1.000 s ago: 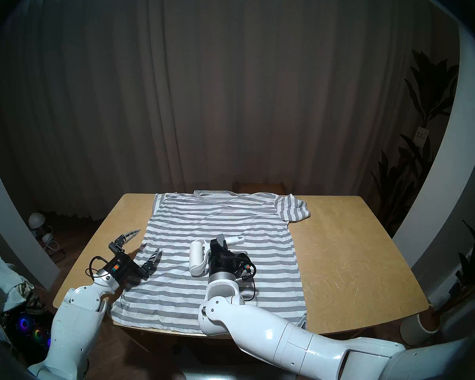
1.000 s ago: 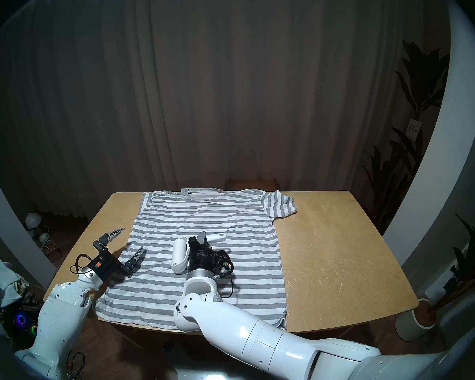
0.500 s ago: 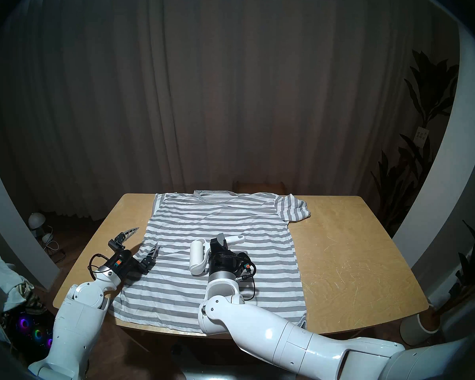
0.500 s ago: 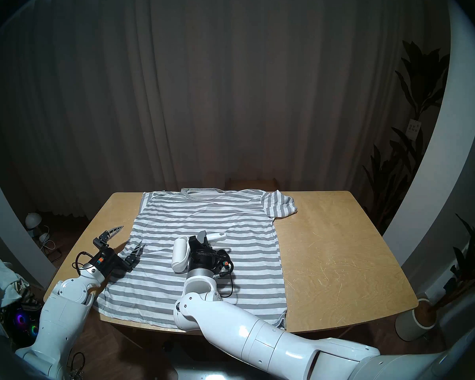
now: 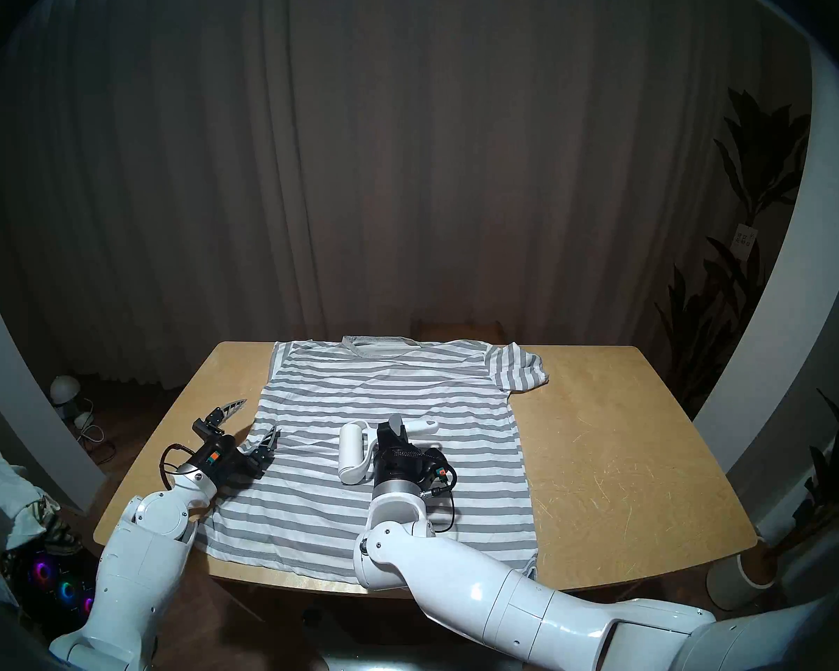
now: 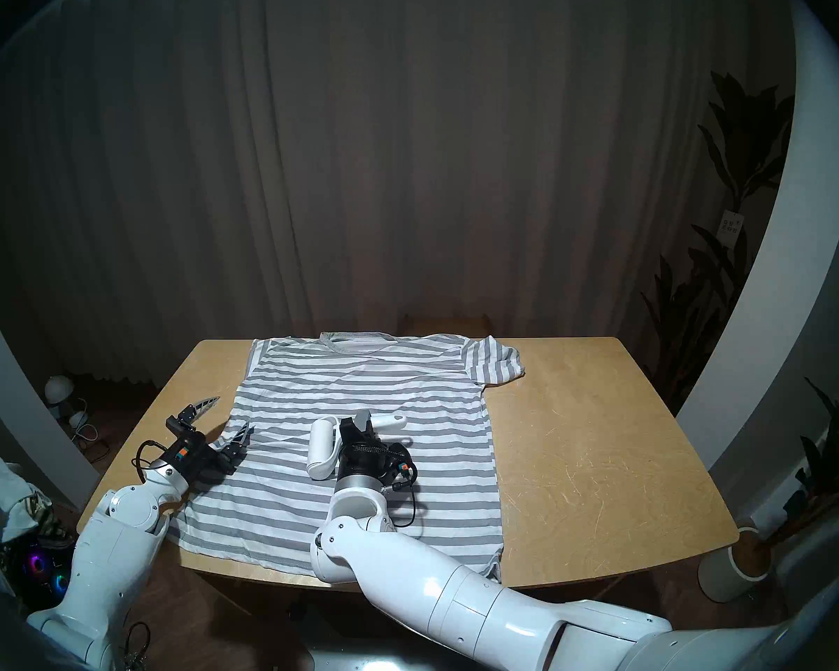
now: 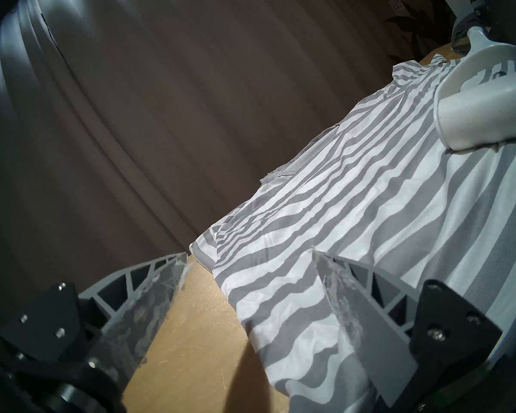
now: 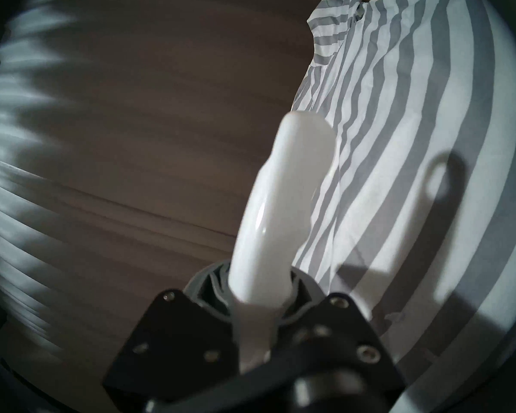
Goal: Use the fur roller to clean a top
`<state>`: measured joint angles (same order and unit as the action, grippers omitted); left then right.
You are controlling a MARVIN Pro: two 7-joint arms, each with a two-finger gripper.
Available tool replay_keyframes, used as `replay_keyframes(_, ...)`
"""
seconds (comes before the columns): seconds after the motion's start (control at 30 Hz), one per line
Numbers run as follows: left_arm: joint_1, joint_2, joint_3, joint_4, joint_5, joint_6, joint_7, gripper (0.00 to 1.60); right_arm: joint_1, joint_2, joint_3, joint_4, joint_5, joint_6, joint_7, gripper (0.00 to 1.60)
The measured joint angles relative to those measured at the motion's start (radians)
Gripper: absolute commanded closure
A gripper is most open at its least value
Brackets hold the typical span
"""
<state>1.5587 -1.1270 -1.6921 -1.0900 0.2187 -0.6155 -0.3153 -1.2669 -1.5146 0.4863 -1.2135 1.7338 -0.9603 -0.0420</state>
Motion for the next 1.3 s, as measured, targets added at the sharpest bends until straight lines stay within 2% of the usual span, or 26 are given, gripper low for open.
replay_keyframes(0.5, 0.012, 0.013, 0.019, -0.029, 0.009, 0.035, 0.007, 0.00, -0.024, 0.002, 0.045, -0.006, -0.019, 0.000, 0.010, 1.60)
replay_keyframes(1.3, 0.040, 0.023, 0.048, -0.074, 0.008, 0.070, 0.034, 0.00, -0.088, 0.029, 0.148, -0.040, -0.097, 0.000, 0.019, 1.60)
